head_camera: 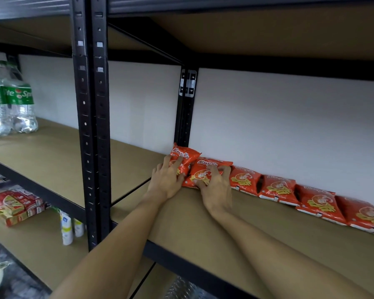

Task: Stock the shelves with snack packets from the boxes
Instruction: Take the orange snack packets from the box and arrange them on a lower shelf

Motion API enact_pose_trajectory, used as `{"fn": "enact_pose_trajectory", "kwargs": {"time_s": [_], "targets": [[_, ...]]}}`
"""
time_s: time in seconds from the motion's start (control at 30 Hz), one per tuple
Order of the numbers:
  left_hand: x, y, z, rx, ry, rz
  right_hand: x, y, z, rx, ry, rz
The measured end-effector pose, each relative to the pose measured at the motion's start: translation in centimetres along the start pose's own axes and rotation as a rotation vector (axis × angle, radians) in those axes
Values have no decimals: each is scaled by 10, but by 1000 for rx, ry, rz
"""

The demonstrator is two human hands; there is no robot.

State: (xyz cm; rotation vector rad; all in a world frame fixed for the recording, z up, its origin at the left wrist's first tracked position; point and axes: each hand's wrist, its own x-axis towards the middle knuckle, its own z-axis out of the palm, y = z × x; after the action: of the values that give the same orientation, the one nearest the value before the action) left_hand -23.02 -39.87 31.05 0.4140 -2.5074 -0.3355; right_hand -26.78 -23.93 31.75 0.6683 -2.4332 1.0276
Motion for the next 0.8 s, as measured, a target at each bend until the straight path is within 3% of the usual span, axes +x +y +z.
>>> {"fn": "enact_pose_trajectory", "kwargs": {"time_s": [0.27, 0.57, 0.8], "targets": [[1, -1, 2, 1, -1, -3, 1, 2, 1, -34, 66, -23], [4, -6, 5, 72, -57, 12, 4, 8, 7, -260, 18, -41], [4, -6, 5, 116, -83, -1, 3, 10, 10, -291, 6, -21]]}}
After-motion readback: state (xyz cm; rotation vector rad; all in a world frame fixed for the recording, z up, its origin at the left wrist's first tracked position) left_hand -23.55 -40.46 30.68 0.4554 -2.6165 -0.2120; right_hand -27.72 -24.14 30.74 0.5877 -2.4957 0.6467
